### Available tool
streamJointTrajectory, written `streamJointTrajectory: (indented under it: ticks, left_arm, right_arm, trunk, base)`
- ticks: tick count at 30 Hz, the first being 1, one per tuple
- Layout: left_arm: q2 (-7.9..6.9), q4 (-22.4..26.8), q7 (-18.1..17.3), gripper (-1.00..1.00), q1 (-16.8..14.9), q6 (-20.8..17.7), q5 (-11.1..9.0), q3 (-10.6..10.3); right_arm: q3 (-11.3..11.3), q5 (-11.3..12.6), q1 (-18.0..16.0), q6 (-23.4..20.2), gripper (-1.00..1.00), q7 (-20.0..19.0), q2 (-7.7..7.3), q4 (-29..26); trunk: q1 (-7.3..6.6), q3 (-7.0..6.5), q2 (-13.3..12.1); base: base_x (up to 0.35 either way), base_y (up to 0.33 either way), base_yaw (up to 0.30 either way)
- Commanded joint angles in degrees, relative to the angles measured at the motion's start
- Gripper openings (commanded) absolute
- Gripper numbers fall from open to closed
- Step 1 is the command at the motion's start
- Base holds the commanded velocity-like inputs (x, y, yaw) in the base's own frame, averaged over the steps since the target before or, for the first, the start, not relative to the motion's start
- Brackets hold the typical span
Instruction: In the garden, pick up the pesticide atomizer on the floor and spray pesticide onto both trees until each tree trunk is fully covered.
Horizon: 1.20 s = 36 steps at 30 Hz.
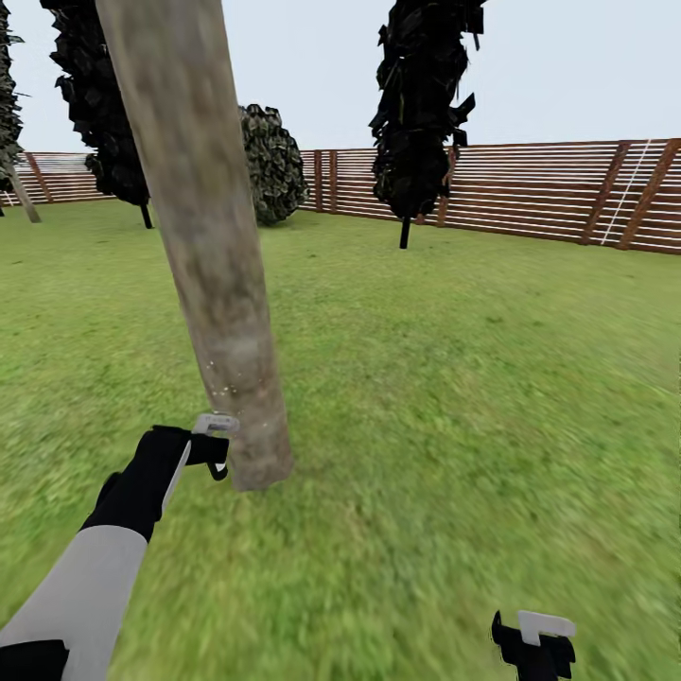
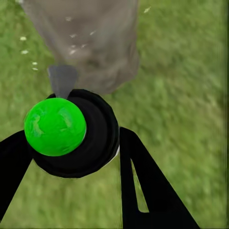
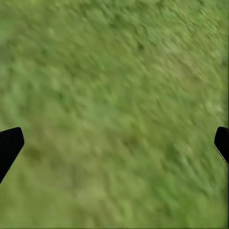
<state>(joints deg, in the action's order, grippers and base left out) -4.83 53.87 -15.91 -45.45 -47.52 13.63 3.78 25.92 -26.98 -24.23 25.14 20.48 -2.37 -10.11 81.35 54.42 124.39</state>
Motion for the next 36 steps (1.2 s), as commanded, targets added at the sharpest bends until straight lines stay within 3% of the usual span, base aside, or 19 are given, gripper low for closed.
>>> streamJointTrajectory:
  ticks: [1,8,19,28,33,36]
  left_arm:
    - [0.0,0.06,0.0,-1.0,-0.03,0.0,0.0,0.05]
    - [0.0,0.1,0.08,-1.0,-0.07,-0.03,0.13,0.22]
    - [-0.91,-0.88,0.27,-1.0,0.01,0.03,0.26,1.11]
    - [0.33,-0.96,0.35,-1.0,0.01,0.06,0.19,0.92]
    - [-1.88,-0.91,0.65,-1.0,3.17,0.37,0.32,1.98]
    - [-4.53,-0.95,2.0,-1.0,5.27,0.43,0.3,2.37]
  right_arm:
    - [0.0,0.0,0.02,0.0,1.0,0.0,0.0,0.0]
    - [0.0,0.0,0.01,0.0,1.0,0.0,0.0,0.03]
    - [0.0,0.0,0.02,0.0,1.0,0.0,0.0,0.02]
    - [0.0,0.0,0.02,0.0,1.0,0.0,0.0,0.01]
    - [0.0,0.0,0.0,0.0,1.0,0.0,0.0,0.0]
    - [0.0,0.0,0.02,0.0,1.0,0.0,0.0,0.05]
  trunk:
    - [0.0,0.0,0.0]
    - [0.0,0.0,0.0]
    - [0.0,0.0,0.0]
    - [0.0,0.0,0.0]
    - [0.0,0.0,0.0]
    - [0.0,0.0,0.0]
  base:
    - [0.135,-0.274,0.0]
    - [0.057,-0.274,0.022]
    - [0.047,-0.275,0.22]
    - [0.199,-0.222,0.008]
    - [0.237,-0.189,0.0]
    - [0.112,-0.199,0.073]
